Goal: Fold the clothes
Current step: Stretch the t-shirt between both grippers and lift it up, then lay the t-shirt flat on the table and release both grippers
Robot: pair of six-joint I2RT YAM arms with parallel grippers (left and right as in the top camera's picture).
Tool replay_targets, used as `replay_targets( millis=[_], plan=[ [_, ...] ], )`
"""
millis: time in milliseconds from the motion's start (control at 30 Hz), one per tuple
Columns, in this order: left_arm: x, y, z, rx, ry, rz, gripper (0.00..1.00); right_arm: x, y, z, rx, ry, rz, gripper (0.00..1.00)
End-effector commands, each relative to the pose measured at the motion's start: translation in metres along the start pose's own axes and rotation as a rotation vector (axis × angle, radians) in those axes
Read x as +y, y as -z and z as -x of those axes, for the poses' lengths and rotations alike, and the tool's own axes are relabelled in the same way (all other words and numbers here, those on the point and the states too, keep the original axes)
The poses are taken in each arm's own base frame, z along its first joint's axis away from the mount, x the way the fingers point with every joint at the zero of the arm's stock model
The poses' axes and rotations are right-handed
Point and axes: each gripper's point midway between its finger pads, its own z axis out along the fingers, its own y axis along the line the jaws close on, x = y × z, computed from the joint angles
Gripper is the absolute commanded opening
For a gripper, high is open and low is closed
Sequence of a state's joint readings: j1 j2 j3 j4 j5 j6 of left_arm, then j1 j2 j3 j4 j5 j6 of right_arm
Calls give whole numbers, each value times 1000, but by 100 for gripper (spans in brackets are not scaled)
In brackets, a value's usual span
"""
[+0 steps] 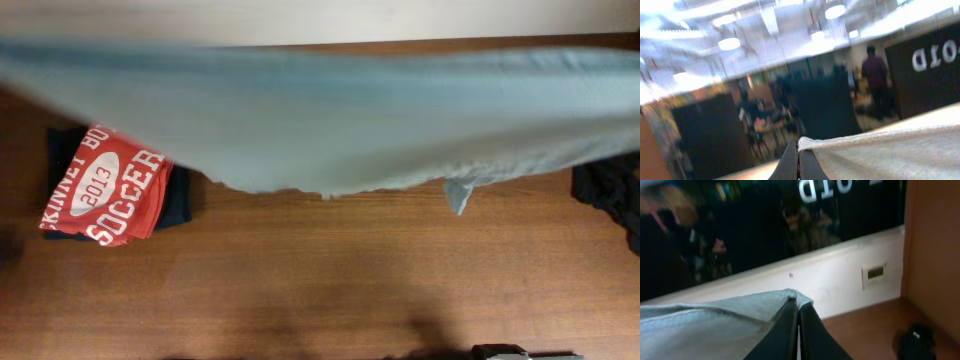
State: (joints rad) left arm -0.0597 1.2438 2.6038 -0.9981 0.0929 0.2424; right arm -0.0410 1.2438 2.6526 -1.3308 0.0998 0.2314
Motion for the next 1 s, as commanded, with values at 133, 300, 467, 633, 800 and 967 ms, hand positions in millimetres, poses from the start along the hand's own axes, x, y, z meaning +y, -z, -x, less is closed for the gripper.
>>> replay_targets(
  millis=[133,300,467,633,800,967],
  plan=[
    [12,36,18,-43,4,76,0,-7,20,9,-50,-12,-30,4],
    [12,26,7,-10,6,76,0,-7,13,7,-37,-10,-38,4],
    [20,-27,-46,156,-22,124,0,-9,-25,-7,31,-2,-66,4],
    [9,-108,-127,337,-22,81,0,-13,-102,-51,208,19,-108,4],
    [-8,-190,-229,514,-17,33,0,-22,-192,-125,426,45,-159,4],
    [-32,-256,-348,663,-6,-9,1,-35,-271,-208,609,67,-202,4]
  ],
)
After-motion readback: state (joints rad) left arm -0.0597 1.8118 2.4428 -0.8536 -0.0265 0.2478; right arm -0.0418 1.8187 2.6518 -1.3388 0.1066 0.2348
